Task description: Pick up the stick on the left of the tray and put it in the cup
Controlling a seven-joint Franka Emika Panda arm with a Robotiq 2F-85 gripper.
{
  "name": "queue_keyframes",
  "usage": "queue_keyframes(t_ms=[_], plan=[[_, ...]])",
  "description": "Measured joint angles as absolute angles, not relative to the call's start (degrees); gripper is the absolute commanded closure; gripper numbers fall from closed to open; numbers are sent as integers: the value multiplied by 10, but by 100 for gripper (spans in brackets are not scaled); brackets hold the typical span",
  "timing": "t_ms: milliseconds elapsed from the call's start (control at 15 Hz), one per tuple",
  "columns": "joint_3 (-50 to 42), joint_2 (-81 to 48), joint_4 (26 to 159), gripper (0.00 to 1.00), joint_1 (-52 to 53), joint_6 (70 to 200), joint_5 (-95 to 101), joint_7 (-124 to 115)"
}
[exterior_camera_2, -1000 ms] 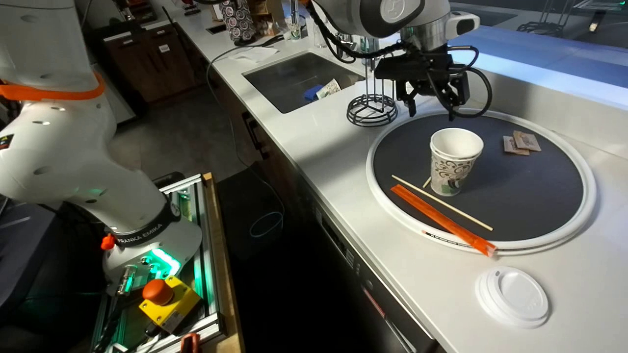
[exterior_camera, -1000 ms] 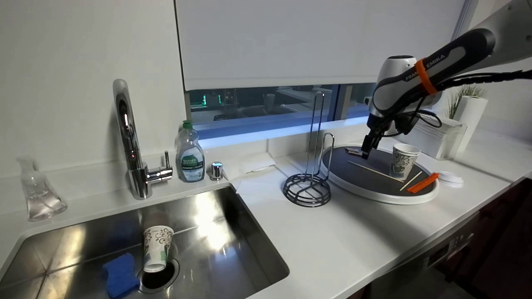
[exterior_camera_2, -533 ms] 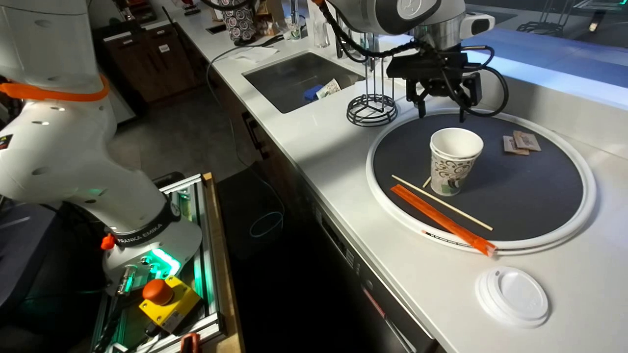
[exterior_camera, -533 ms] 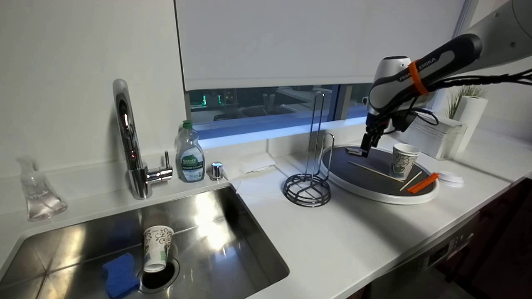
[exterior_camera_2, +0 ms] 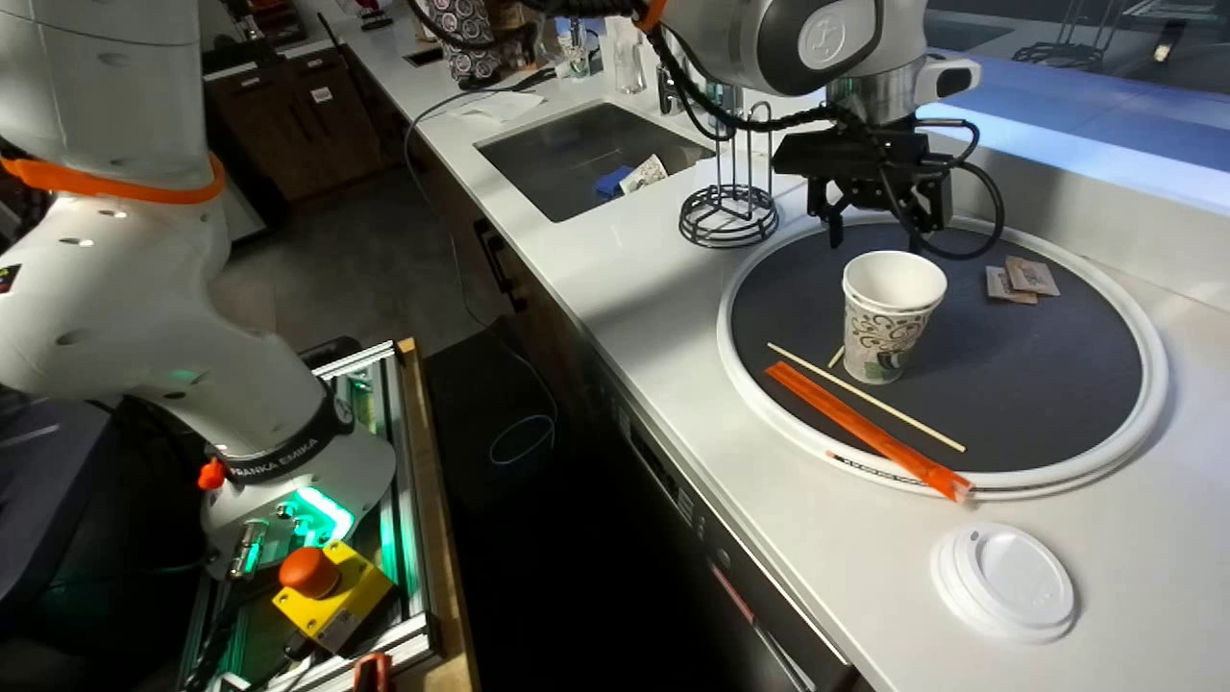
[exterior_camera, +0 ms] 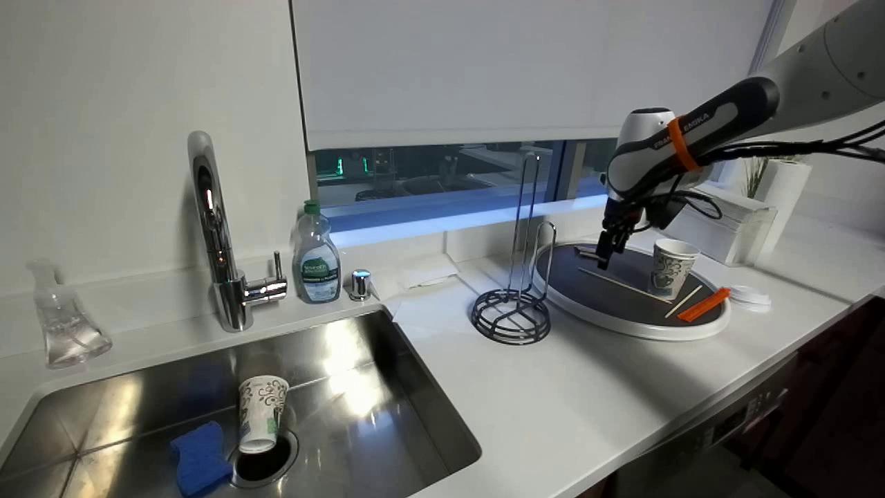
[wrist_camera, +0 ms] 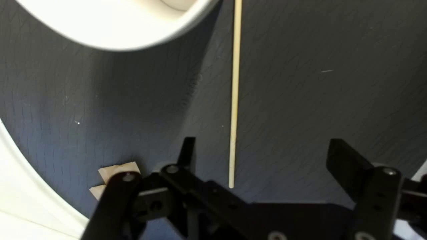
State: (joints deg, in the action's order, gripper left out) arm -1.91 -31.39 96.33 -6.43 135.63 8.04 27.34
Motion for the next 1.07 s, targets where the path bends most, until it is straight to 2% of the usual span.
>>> queue_keyframes(t_ms=[400,467,533,733,1067], plan=[[-2,-374,906,0,-90,1351,64,274],[0,-383,897,10,-92,1349,62,274],[2,-391,889,26,-94,1347,60,274],[7,-412,868,51,-97,1344,54,274],[13,-427,839,88,-100,1318,47,274]])
